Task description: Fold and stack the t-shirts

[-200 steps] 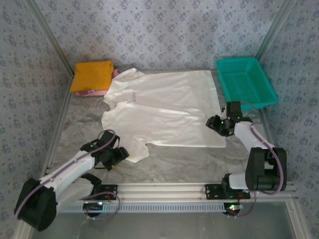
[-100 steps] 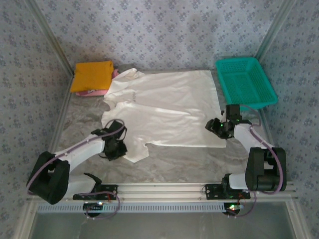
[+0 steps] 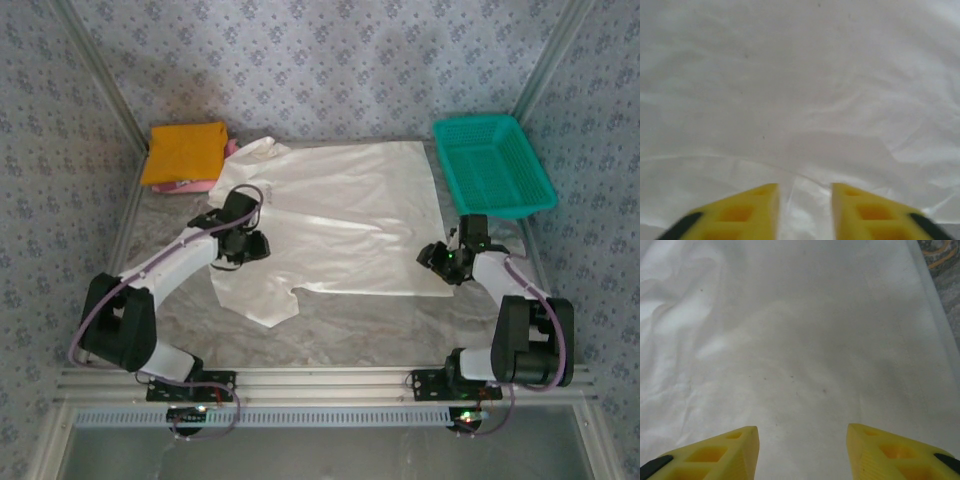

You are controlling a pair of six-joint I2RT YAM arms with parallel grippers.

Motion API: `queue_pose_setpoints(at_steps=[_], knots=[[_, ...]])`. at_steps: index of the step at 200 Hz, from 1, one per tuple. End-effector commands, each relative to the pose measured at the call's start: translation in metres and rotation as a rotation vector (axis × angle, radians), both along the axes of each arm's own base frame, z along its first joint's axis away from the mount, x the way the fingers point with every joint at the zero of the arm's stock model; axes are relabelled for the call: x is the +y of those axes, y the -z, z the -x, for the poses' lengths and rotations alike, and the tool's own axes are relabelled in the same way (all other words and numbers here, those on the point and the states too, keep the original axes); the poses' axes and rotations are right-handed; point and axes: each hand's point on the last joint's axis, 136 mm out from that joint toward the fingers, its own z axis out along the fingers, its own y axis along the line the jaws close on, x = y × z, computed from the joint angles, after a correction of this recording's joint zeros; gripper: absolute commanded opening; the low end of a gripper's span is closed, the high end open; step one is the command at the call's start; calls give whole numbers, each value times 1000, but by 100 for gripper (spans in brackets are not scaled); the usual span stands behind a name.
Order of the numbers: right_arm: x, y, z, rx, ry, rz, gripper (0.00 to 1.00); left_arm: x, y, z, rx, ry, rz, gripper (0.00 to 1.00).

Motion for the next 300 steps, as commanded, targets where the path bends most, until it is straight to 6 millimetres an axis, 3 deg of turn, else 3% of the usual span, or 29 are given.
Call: queue_pose_setpoints(at_steps=[1,22,43,54,73,83,106,122,137,164,182,192,199,277,300], knots=[[-3,-9,-2,-15,-6,13,52,19,10,52,75,-56,-7,49],[-2,-3,-5,-1,-15,8,52,27,22,89,106,-176,55,54],[3,2,-8,10,-27,-12,53,35,24,108,86,-273,115,56],[5,2,-8,8,-33,-10,53,43,30,117,75,-319,135,64],[14,-4,-12,-39,-90,-4,56,38,31,109,-2,-339,219,70],[28,-14,-16,-108,-154,-44,62,34,37,106,-12,-337,252,70],[64,-42,-18,-270,-314,-119,62,24,55,105,9,-331,301,69],[89,-55,-11,-332,-430,-142,70,23,59,104,10,-311,285,69],[119,-70,1,-397,-579,-177,70,22,60,102,7,-296,277,68],[150,-72,15,-405,-720,-170,74,19,66,98,12,-273,257,60],[160,-77,16,-426,-744,-188,75,17,67,92,0,-260,252,49],[165,-80,17,-437,-753,-193,75,16,66,89,-8,-253,246,35],[167,-80,18,-439,-759,-196,75,16,65,87,-12,-248,236,30],[172,-77,21,-437,-779,-179,76,15,38,62,-59,-200,205,35],[173,-76,20,-437,-778,-180,76,13,43,58,-56,-193,202,26]])
